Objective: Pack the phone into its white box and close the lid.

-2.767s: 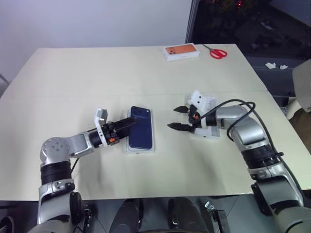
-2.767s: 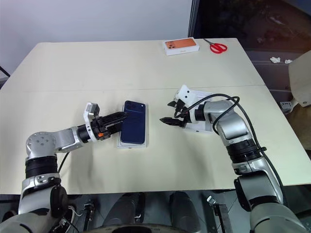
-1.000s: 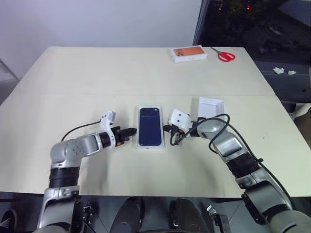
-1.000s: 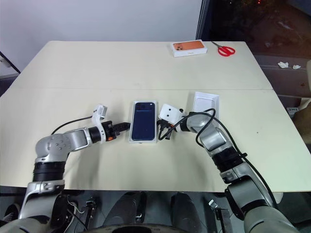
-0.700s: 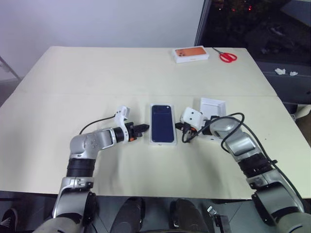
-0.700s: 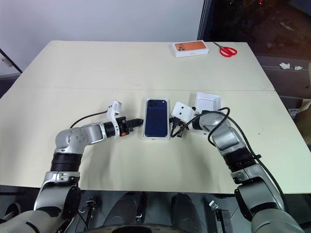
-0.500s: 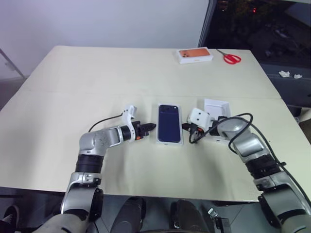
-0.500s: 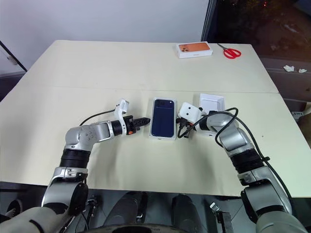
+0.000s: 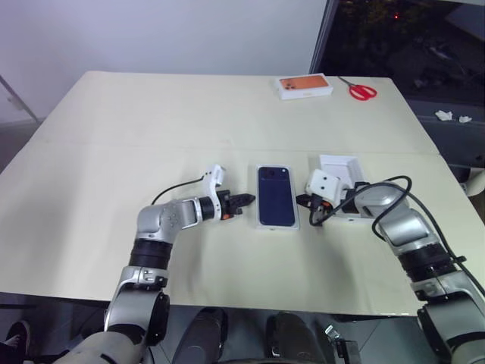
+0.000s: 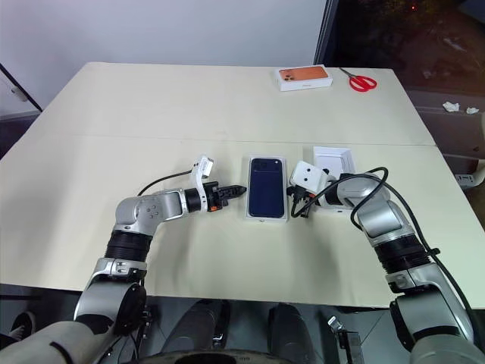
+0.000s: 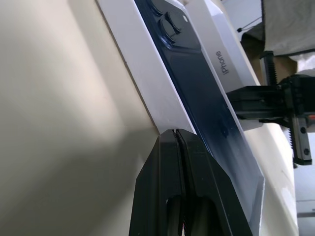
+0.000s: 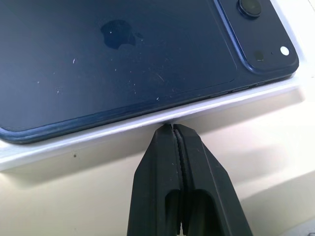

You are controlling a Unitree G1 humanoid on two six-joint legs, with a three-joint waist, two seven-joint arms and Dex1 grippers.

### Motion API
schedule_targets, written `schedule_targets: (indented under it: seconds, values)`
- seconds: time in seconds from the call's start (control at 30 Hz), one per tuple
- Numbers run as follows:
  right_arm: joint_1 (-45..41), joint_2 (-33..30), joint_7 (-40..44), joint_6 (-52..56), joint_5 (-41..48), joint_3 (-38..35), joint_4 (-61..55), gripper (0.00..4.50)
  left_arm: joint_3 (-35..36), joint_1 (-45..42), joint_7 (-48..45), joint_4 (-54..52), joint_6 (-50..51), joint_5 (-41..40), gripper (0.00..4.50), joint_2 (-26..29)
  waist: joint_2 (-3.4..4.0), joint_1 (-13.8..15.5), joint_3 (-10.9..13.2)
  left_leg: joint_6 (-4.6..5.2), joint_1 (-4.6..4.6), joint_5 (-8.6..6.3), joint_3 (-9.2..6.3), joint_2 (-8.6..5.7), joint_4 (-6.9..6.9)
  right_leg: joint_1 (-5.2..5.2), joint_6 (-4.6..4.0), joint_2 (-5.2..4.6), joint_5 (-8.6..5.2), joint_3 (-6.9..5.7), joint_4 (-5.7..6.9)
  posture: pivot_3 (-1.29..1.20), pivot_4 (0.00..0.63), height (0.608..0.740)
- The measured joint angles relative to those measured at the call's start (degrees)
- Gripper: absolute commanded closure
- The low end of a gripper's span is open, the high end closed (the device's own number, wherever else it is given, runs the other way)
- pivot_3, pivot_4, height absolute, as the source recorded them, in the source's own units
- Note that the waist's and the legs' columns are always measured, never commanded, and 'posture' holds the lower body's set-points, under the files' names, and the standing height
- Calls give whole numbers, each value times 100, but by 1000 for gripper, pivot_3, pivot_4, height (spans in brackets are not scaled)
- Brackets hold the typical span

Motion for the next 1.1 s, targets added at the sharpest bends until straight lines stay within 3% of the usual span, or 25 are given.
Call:
schedule_targets:
  seconds: [0.23,0.43,0.57,0.77,0.87,1.07,1.1]
  values:
    - [146,-175,81,135,90,-88,-190,4442,-112,-11,-107,-8,-11,73,4421,-44,0,-7,0,2,0,-1,-1,0,-1,2,3,-4,1,0,-6,0,150,740]
    - [139,-179,296,794,507,-258,-426,4442,-193,172,-404,-394,211,17,4421,397,0,-83,3,0,-16,0,1,10,-6,-24,4,0,1,3,-4,0,150,740]
    - [13,-301,335,1386,763,-477,-562,3135,-157,586,-655,-916,366,-130,4500,981,9,-226,9,-3,-16,2,5,23,-10,-34,4,5,2,7,5,0,150,740]
    - [-226,-352,56,2204,938,-694,-880,23,218,933,-800,-1381,306,-300,4500,1518,9,-315,11,22,-22,-13,6,40,-12,-45,3,13,2,5,8,0,150,740]
    - [-231,-183,-282,2650,1055,-772,-1161,0,434,941,-912,-1509,91,-389,3608,1779,11,-307,13,21,-25,-13,7,42,-14,-51,3,13,2,5,8,0,150,740]
    - [-158,-114,-1212,3709,1072,-1010,-1544,0,734,1272,-1513,-1709,-1122,-235,658,2505,15,-291,16,20,-29,-14,11,41,-16,-55,-1,8,2,9,6,0,150,740]
    - [-157,-38,-1351,3901,1079,-1056,-1600,0,749,1363,-1663,-1775,-1507,-139,658,2559,15,-292,16,20,-29,-14,11,42,-16,-56,-1,8,2,9,5,0,150,740]
